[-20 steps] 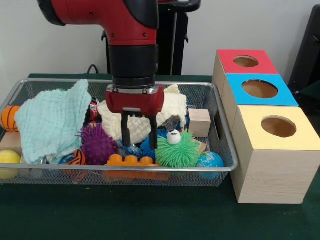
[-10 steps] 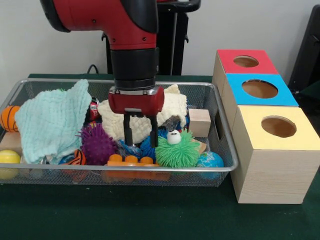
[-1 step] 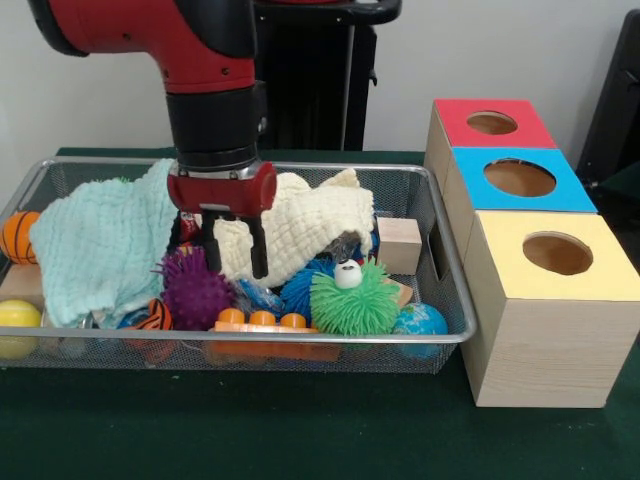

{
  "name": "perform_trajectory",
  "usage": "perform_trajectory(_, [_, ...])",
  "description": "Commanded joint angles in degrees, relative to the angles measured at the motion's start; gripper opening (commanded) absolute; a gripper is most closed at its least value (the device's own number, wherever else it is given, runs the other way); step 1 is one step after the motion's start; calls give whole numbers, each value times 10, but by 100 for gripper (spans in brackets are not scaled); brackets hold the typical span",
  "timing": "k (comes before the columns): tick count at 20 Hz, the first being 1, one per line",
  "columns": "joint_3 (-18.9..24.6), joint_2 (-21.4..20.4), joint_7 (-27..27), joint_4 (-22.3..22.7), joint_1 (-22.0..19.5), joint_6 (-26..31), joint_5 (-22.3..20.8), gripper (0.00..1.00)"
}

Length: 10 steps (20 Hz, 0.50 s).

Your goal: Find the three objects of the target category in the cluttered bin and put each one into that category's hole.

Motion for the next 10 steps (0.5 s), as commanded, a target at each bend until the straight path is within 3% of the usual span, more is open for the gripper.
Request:
perform_trajectory(1, [74,16,-113,1,-18,90,-66,100])
perform_trajectory(5, [73,-2,-89,26,-3,72,-100,100])
perform_trajectory(10, [123,14,-150,24,-19,98,-139,100])
